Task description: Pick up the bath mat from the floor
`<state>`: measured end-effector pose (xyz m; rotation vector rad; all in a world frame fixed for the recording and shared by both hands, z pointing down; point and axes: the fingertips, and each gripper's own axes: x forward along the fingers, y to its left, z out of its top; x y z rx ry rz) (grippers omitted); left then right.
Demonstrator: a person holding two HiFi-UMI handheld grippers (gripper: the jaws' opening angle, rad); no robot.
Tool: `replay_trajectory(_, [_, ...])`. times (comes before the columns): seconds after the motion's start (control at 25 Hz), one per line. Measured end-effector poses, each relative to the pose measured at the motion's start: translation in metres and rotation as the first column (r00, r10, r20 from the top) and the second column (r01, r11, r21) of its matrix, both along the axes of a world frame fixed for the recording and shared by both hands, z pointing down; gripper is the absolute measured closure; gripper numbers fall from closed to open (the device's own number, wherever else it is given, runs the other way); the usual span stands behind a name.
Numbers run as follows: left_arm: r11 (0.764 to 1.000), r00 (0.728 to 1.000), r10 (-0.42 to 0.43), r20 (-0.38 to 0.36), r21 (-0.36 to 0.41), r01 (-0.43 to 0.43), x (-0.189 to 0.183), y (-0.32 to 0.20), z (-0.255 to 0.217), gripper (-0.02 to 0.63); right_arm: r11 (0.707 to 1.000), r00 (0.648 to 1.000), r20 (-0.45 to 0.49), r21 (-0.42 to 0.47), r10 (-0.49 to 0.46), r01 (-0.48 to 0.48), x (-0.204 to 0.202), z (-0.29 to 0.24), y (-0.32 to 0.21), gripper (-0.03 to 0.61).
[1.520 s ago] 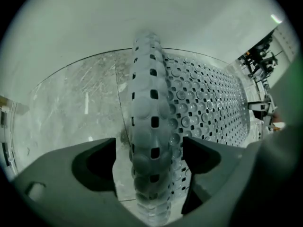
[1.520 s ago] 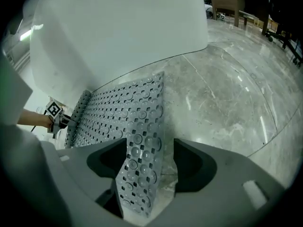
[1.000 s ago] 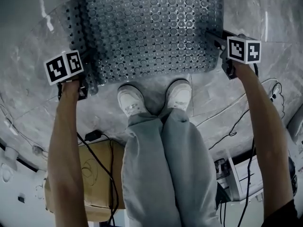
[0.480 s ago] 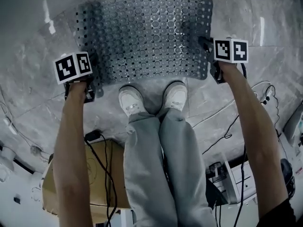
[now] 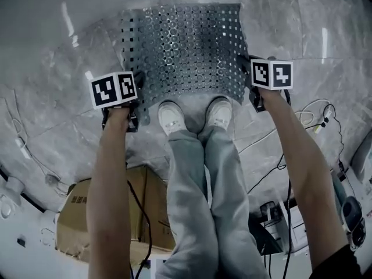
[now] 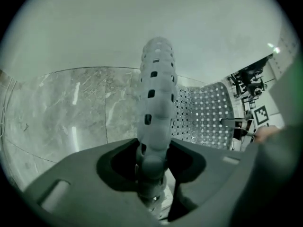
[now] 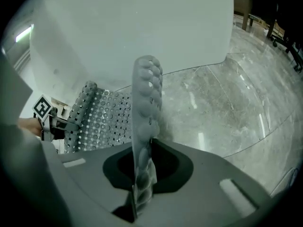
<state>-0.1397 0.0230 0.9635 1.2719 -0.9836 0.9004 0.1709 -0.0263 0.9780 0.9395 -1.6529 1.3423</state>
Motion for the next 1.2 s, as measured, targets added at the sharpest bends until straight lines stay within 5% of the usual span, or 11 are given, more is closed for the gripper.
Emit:
replay_trajectory(0.36, [1.0,0.998,-0.016,-0.059,0.024,0.018,0.033,0.01,-0.069,0.454,0.999,0.997,0.065,-0.001,0.041,-0.041,-0.029,-0.064,0.019,0.554])
replay_trajectory(0.76, [0.992,0.999,0.005,-0.04,0.128,0.0,0.044,0.042,-0.18,0.457,0.975,0.961,0.171,0.004,0.217,-0.221,-0.065,-0.171,0.057,0.552])
replay_trajectory(0.88, [0.986,0.999,0.041,-0.001,0.161,-0.04,0.038,0.05,-0.213,0.461,0.978,0.959,0.205,0.031,0.197,-0.208,-0.074,-0.204,0.062,0.552])
replay_trajectory(1.2, [0.968,0.999,-0.027,0.021,0.25,0.021,0.033,0.063,-0.296,0.471,0.983,0.964,0.23,0.095,0.135,-0.16,-0.081,-0.281,0.058,0.552])
